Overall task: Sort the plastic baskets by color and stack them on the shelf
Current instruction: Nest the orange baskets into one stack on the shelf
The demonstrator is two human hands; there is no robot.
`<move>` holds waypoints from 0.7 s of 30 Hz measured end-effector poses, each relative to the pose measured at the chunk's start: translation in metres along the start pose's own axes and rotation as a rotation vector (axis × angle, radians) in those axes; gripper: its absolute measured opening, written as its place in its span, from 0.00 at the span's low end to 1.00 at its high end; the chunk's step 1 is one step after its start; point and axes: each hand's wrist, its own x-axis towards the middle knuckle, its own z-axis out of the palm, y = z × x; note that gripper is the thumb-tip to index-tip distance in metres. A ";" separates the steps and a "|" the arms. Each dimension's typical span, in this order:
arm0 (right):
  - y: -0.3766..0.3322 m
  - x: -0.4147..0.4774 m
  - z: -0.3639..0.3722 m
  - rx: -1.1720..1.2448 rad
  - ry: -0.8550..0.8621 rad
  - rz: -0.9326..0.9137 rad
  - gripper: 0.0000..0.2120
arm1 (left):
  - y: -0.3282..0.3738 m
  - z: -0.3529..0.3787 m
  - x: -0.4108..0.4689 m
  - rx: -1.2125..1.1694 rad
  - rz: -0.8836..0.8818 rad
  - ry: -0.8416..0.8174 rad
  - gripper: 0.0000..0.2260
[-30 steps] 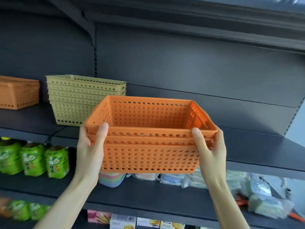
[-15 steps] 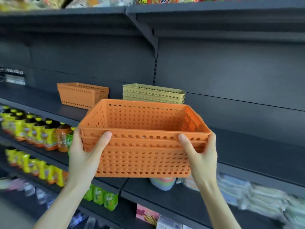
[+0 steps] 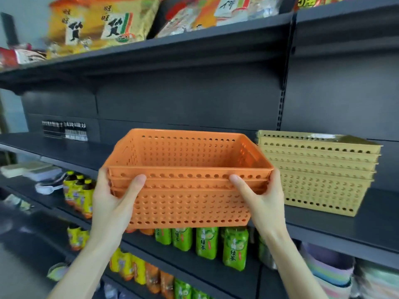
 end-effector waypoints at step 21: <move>0.070 0.242 0.206 -0.104 0.083 -0.227 0.43 | -0.153 0.066 0.324 -0.167 0.184 -0.151 0.35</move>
